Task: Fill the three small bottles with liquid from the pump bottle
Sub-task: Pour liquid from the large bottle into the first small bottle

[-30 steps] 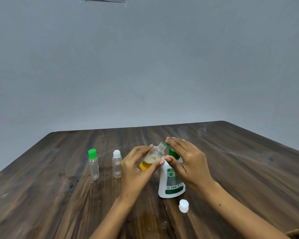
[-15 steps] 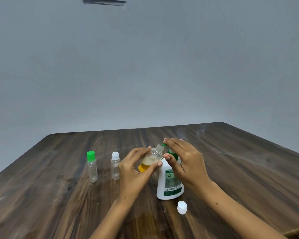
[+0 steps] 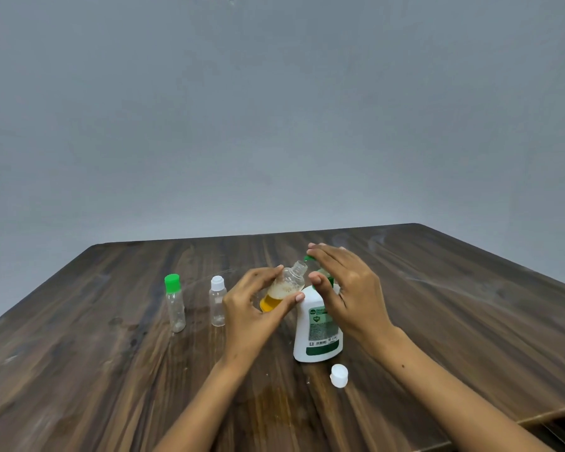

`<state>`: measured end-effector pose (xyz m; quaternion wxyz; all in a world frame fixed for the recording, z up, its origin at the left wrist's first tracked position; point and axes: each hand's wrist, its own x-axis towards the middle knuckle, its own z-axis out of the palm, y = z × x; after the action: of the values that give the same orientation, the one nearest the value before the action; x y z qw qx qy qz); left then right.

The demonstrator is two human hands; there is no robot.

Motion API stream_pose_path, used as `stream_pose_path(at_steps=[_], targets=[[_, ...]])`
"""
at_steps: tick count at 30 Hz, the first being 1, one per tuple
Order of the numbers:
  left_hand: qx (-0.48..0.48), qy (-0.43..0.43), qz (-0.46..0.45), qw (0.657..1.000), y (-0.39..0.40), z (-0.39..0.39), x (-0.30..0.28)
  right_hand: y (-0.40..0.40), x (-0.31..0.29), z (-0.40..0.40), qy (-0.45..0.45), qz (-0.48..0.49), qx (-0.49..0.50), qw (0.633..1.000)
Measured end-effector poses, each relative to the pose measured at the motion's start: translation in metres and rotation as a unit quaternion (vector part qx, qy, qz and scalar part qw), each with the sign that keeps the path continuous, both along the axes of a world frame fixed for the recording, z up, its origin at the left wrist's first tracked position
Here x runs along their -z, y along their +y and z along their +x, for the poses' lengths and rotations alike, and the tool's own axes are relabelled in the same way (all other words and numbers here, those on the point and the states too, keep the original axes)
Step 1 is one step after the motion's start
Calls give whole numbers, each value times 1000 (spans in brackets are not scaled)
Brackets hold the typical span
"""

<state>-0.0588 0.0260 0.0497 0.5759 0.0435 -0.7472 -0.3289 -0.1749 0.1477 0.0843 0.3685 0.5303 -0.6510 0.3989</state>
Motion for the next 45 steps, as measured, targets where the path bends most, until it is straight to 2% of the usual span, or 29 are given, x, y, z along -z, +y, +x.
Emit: stream_pose_path(at_steps=[16, 45], targets=[[10, 7, 2, 1000, 2, 1, -1, -5, 8, 6, -2, -5, 28, 1000], [1, -1, 7, 1000, 0, 1, 0, -4, 1, -4, 7, 2, 9, 1000]])
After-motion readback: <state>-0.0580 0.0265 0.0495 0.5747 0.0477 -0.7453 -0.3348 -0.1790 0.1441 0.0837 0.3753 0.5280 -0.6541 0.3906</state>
